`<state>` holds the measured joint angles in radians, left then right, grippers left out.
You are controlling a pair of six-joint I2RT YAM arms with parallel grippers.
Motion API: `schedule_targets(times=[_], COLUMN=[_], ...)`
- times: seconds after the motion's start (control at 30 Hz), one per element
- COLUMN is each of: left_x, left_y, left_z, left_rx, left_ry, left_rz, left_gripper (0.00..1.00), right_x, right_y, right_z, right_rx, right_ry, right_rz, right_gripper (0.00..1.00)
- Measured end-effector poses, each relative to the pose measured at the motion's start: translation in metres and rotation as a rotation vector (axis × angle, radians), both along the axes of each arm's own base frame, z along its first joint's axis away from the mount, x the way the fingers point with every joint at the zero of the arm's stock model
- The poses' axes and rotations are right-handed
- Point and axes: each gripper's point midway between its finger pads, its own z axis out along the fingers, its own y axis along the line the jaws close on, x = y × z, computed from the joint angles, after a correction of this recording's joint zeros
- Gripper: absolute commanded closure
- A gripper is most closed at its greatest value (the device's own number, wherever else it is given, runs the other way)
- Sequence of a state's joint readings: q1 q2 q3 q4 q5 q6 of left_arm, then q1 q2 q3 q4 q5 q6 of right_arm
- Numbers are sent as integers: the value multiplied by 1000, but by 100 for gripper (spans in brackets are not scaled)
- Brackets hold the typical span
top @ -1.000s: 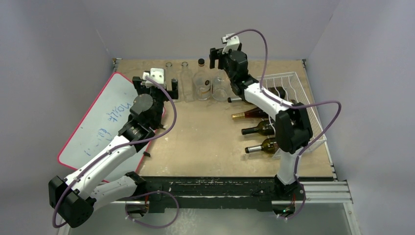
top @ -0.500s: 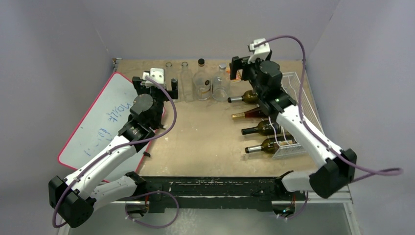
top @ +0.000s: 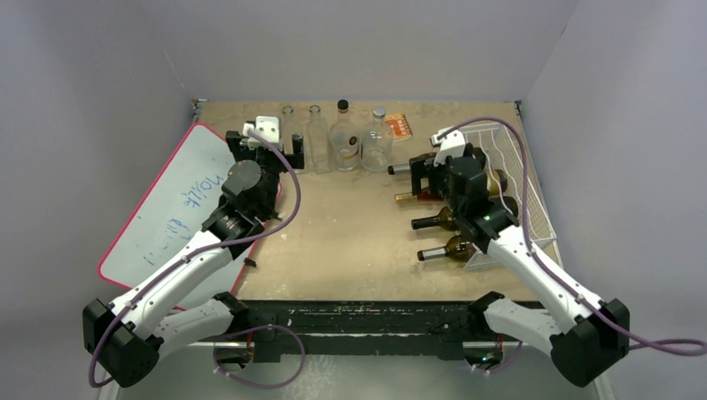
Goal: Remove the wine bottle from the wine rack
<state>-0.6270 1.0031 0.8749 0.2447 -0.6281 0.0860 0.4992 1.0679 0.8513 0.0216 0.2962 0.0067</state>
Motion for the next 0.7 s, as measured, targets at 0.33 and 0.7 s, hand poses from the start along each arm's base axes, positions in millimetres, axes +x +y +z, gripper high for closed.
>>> schedule_targets(times=[0.33, 0.7], left_x=[-2, -7], left_y=[-32, -42], left_z=[-12, -13], left_rx=[0, 13], left_ry=[28, 31], left_rz=[-85, -115], left_gripper=[0, 0], right_x=[-41, -81], right_y=[8, 25], right_z=[-10, -54], right_rx=[-98, -492], right_ry=[-33, 51], right_rz=[236, 593], right_gripper=[0, 10])
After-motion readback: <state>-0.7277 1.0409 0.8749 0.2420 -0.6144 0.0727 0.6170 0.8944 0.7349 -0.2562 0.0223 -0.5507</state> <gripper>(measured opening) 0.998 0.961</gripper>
